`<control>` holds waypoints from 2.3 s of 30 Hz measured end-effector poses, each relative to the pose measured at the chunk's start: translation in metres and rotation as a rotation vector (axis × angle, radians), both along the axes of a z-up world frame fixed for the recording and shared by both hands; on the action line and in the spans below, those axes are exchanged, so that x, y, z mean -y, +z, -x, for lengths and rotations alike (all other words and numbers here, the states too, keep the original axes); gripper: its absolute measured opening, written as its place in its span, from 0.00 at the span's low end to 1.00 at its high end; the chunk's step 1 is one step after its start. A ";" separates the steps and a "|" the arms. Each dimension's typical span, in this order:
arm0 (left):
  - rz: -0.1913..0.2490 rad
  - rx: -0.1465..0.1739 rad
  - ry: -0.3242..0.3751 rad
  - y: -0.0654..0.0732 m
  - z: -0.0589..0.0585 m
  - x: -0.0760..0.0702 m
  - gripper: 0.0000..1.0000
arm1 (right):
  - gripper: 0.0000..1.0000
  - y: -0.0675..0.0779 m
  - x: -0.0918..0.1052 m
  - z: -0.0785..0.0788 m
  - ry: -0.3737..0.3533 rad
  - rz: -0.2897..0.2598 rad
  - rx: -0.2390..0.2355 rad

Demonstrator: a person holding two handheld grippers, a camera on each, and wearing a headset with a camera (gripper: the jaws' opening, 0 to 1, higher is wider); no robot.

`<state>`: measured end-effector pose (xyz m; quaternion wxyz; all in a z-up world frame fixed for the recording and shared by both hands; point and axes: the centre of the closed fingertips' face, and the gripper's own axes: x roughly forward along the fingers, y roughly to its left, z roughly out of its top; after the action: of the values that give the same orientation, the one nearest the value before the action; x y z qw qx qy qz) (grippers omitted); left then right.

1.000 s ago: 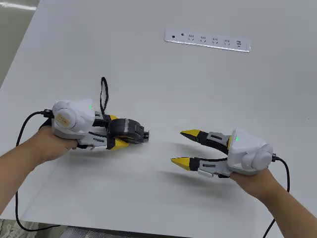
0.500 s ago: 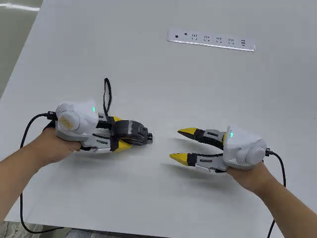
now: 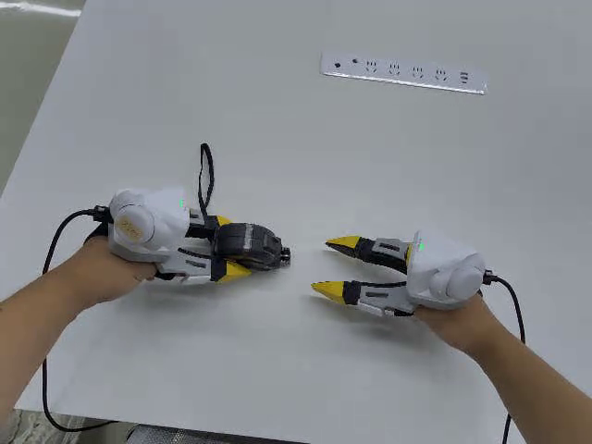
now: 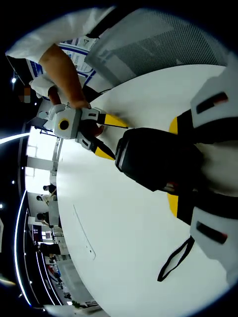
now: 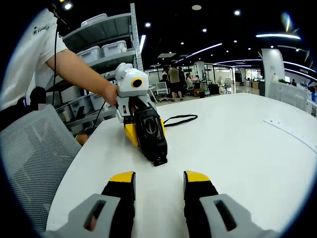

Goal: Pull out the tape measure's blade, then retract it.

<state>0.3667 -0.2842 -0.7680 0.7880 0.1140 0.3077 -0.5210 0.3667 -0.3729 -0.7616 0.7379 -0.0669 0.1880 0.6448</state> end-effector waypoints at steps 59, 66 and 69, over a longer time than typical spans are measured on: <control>-0.038 0.001 -0.029 -0.004 0.001 -0.002 0.32 | 0.19 -0.017 -0.047 -0.007 0.164 0.028 0.095; -0.035 0.000 -0.030 -0.004 0.001 -0.002 0.32 | 0.15 -0.018 -0.050 -0.004 0.183 0.027 0.109; -0.037 0.000 -0.031 -0.004 0.001 -0.002 0.32 | 0.14 -0.018 -0.050 -0.004 0.184 0.023 0.110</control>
<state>0.3660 -0.2823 -0.7720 0.7777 0.1331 0.3154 -0.5273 0.3707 -0.3234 -0.7801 0.6841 -0.1274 0.1477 0.7028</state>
